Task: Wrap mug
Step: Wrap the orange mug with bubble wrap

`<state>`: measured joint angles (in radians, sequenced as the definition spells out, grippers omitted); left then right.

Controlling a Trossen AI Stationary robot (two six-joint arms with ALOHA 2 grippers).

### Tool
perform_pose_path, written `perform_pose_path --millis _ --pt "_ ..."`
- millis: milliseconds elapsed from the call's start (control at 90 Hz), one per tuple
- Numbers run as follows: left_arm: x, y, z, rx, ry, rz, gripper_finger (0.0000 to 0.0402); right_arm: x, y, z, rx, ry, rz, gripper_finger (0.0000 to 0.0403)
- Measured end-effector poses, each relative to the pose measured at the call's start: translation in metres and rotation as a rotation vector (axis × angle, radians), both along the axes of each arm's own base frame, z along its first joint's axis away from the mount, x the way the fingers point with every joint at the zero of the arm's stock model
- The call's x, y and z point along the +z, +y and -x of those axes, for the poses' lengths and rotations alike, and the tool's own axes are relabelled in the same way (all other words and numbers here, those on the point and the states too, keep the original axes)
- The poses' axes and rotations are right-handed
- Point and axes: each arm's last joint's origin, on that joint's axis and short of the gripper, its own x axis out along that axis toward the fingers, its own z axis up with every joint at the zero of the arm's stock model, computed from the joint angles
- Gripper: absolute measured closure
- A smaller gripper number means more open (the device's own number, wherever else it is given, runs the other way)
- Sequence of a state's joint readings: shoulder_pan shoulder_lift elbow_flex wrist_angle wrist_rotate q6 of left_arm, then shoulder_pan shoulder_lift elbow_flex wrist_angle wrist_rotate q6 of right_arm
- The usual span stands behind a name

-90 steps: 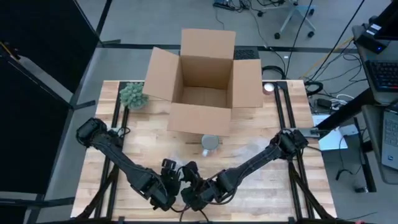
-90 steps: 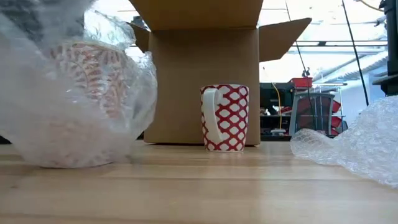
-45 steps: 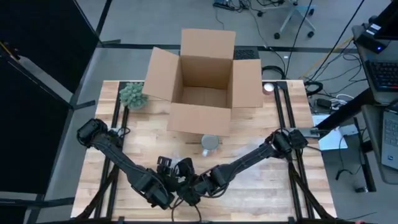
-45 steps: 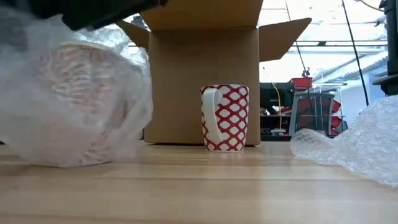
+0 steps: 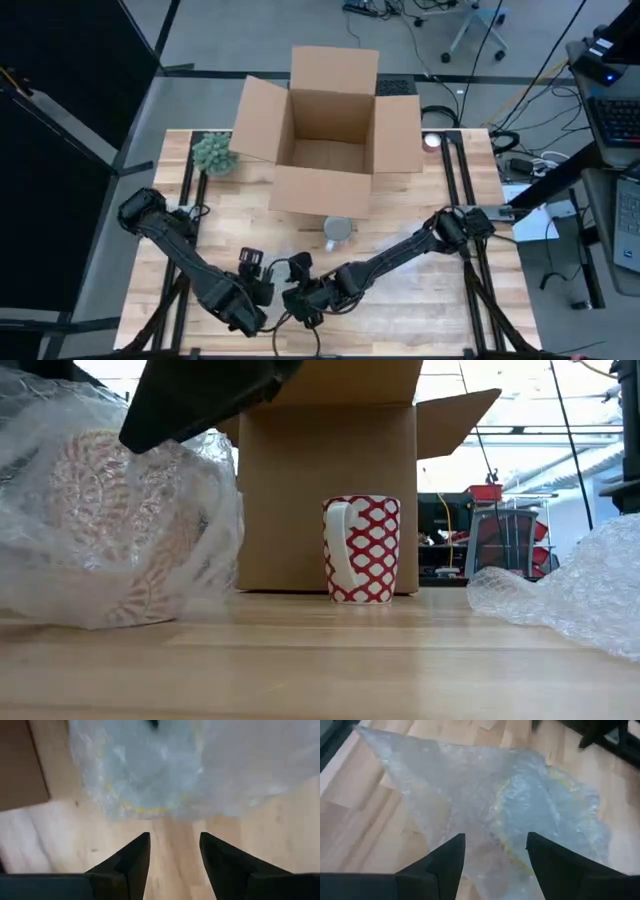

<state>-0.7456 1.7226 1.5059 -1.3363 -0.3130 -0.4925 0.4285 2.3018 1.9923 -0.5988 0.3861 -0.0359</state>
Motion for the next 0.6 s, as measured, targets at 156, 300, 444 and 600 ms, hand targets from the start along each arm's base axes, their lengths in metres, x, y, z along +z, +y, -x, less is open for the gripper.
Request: perform_pose_path --millis 156,300,444,600 --pt "0.027 0.000 0.016 0.012 -0.243 0.002 0.0240 -0.009 -0.004 -0.004 -0.019 0.011 -0.001 0.0204" --pt "0.035 0.007 0.035 0.066 -0.532 0.005 0.0240 -0.009 -0.004 -0.004 -0.025 0.008 -0.004 0.0204" --pt "0.009 0.025 0.044 0.179 -0.704 0.084 0.0240 -0.007 -0.002 -0.006 -0.015 -0.015 -0.007 0.0204" --pt "-0.040 0.046 0.040 0.297 -0.827 0.215 0.0240 -0.006 -0.001 -0.006 -0.010 -0.028 -0.010 0.0204"
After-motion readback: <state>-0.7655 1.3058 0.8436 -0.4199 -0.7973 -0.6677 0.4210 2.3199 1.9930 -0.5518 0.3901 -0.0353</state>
